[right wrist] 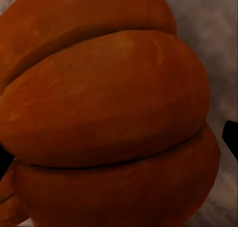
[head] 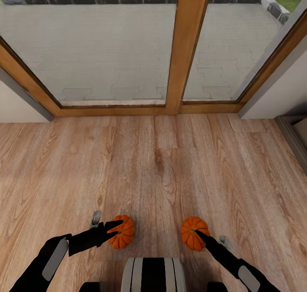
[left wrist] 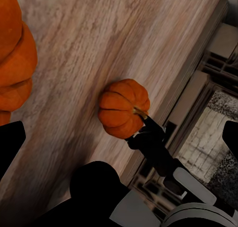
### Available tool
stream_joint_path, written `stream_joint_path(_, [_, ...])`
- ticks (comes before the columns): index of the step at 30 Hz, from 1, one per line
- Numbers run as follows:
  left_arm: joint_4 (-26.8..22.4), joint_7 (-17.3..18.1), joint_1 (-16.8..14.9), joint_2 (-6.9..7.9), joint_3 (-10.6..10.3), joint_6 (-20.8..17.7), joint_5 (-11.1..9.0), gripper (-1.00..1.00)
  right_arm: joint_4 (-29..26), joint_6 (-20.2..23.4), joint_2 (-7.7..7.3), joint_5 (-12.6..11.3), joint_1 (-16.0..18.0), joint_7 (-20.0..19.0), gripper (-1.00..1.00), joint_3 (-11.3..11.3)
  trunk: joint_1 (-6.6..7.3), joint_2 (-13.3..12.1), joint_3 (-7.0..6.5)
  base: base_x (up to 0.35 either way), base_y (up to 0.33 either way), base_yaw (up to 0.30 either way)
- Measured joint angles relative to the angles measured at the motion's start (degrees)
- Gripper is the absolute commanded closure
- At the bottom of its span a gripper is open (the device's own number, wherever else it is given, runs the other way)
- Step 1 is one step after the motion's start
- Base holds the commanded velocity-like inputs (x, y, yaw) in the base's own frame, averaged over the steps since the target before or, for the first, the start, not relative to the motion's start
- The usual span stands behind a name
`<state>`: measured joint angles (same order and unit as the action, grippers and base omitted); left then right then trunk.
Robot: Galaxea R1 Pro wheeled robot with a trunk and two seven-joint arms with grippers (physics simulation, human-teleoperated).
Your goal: Place each of the two pumpkins and all three candles from the living room inside a cabinet in the living room (use any cabinet), then make sure every cabinet is closed, and position the cauldron so it is next to a table in the living room.
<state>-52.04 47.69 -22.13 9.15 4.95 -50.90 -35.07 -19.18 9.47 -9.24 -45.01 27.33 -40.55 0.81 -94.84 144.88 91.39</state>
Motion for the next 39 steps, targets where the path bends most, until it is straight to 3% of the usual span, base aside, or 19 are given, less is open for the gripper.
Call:
stream_joint_path(3, [0.00,-0.02,0.00,0.00,0.00,0.00,0.00,-1.00,0.06,0.03,0.02,0.02,0.01,-0.08,-1.00,-0.19,0.00,0.00,0.00,0.000,0.000,0.000])
stream_joint_path(4, [-0.02,0.00,0.00,0.00,0.00,0.00,0.00,-1.00,0.06,0.03,0.02,-0.02,0.01,-0.08,1.00,-0.18,0.00,0.00,0.00,0.000,0.000,0.000])
stream_joint_path(39, [0.00,-0.03,-0.01,0.00,-0.01,0.00,0.00,-1.00,0.03,1.54,-0.31,-0.07,-0.01,-1.31,1.00,-0.32,-0.01,0.00,0.01,0.000,0.000,0.000])
